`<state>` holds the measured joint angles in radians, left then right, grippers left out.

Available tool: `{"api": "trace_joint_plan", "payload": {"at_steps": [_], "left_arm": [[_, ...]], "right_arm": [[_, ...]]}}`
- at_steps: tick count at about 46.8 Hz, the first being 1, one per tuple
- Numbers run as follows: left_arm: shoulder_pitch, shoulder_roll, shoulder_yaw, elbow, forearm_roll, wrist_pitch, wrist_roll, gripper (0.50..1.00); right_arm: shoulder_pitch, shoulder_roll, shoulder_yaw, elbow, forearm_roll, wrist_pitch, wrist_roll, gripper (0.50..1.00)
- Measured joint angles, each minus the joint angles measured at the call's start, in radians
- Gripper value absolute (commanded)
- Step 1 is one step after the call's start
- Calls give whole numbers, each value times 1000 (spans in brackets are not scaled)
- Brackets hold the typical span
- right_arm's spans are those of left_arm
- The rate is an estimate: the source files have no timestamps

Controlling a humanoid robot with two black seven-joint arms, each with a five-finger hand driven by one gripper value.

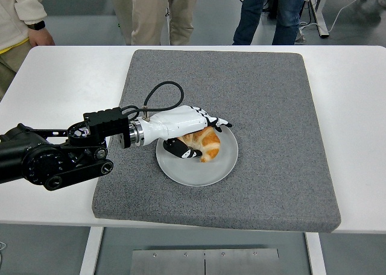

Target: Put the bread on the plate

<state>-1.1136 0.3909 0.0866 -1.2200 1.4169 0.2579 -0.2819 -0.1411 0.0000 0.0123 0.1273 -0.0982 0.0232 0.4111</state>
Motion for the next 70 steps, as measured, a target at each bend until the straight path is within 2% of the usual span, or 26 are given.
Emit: {"api": "trace_joint_plan", "payload": {"at_steps": [7, 14, 20, 31, 39, 51, 57, 64, 70], "left_arm": [[-2, 17, 0, -23, -8, 0, 2, 874], [-5, 52, -15, -69, -26, -4, 6, 961], [-7, 79, -67, -119, -88, -8, 7, 968], [-37, 118, -134, -135, -159, -14, 6, 969], [-37, 122, -198, -134, -309, -15, 9, 969], [-28, 124, -273, -124, -629, -16, 13, 969], [-26, 119, -330, -117, -720, -16, 27, 969], [-19, 101, -399, -70, -857, -15, 75, 969], [-9, 66, -458, 25, -1021, -20, 92, 969]], "right_arm": [[0, 0, 0, 0, 0, 0, 0, 1000], [0, 0, 0, 0, 0, 0, 0, 1000], [0, 0, 0, 0, 0, 0, 0, 1000], [0, 0, 0, 0, 0, 0, 0, 1000], [0, 0, 0, 0, 0, 0, 0, 1000], [0, 0, 0, 0, 0, 0, 0, 1000], [0, 0, 0, 0, 0, 0, 0, 1000], [0, 0, 0, 0, 0, 0, 0, 1000], [0, 0, 0, 0, 0, 0, 0, 1000]]}}
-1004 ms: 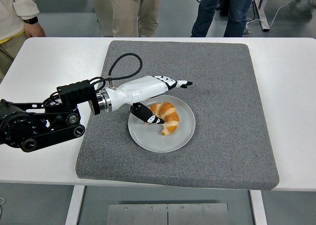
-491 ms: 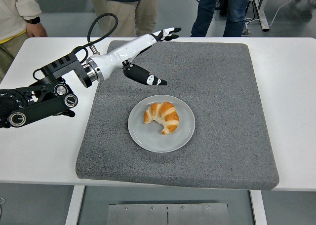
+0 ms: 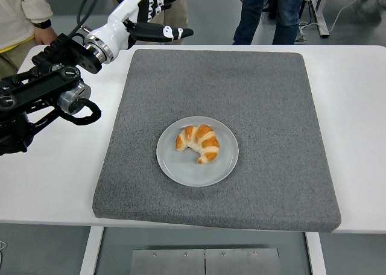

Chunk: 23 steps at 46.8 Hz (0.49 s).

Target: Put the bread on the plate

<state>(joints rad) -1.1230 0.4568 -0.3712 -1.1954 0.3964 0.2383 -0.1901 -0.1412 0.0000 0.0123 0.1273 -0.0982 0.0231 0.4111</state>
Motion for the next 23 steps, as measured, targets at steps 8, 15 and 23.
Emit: {"api": "trace_joint_plan", "payload": {"at_steps": [8, 15, 23], "left_arm": [[19, -8, -72, 62, -180, -67, 18, 969], [41, -12, -136, 158, -234, -124, 33, 969], [76, -53, -217, 310, -321, -281, 74, 969]], "right_arm": [[0, 0, 0, 0, 0, 0, 0, 1000], [0, 0, 0, 0, 0, 0, 0, 1000], [0, 0, 0, 0, 0, 0, 0, 1000]]}}
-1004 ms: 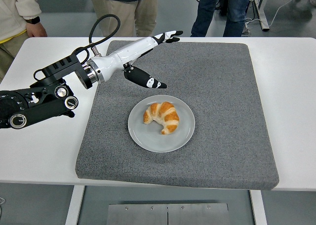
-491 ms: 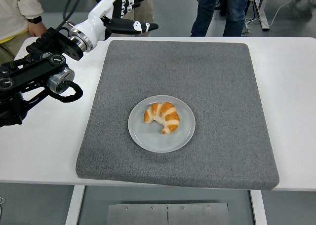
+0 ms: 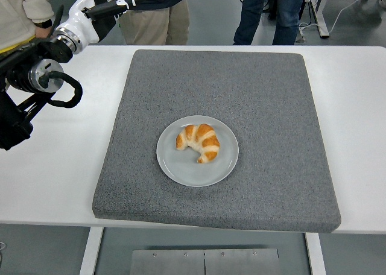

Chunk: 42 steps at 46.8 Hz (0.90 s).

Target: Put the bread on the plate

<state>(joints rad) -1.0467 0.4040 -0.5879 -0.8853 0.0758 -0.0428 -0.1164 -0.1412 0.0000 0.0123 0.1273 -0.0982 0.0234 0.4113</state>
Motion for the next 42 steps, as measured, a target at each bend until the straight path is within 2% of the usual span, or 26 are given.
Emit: {"api": "trace_joint_plan", "payload": {"at_steps": [5, 11, 14, 21, 27, 42], "left_arm": [[16, -35, -31, 92, -11, -39, 4, 969], [33, -102, -82, 213, -14, -134, 2, 971], [34, -137, -101, 279, -14, -156, 1, 969], [34, -177, -130, 363, -16, -197, 2, 969], [35, -209, -145, 394, -16, -204, 1, 969], [33, -234, -143, 529, -15, -274, -11, 969]], "right_arm": [[0, 0, 0, 0, 0, 0, 0, 1000], [0, 0, 0, 0, 0, 0, 0, 1000], [0, 0, 0, 0, 0, 0, 0, 1000], [0, 0, 0, 0, 0, 0, 0, 1000], [0, 0, 0, 0, 0, 0, 0, 1000], [-5, 0, 7, 16, 0, 6, 0, 1000]]}}
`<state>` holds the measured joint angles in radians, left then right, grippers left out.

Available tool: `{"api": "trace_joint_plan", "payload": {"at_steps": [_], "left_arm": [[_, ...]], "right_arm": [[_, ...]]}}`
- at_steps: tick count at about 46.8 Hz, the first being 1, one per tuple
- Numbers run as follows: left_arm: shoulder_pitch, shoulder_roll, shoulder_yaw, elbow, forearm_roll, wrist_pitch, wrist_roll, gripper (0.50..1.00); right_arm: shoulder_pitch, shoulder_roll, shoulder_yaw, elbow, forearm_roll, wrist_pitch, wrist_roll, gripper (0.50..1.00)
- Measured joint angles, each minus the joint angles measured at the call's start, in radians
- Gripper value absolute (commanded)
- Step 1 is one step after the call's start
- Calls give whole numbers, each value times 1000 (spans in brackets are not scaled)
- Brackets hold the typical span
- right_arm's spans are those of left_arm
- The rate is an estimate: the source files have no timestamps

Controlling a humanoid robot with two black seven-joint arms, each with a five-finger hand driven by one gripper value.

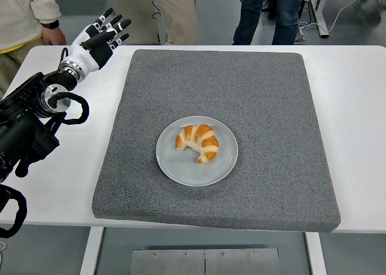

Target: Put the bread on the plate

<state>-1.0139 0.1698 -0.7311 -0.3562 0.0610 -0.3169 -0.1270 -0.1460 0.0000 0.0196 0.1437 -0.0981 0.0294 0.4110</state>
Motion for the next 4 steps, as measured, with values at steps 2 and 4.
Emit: {"api": "trace_joint_plan", "payload": {"at_steps": [2, 4], "left_arm": [[0, 1, 1, 3, 0, -3, 0, 971], [0, 7, 1, 6, 0, -4, 0, 969]], "right_arm": [[0, 0, 0, 0, 0, 0, 0, 1000], [-3, 0, -1, 0, 0, 0, 0, 1000]]}}
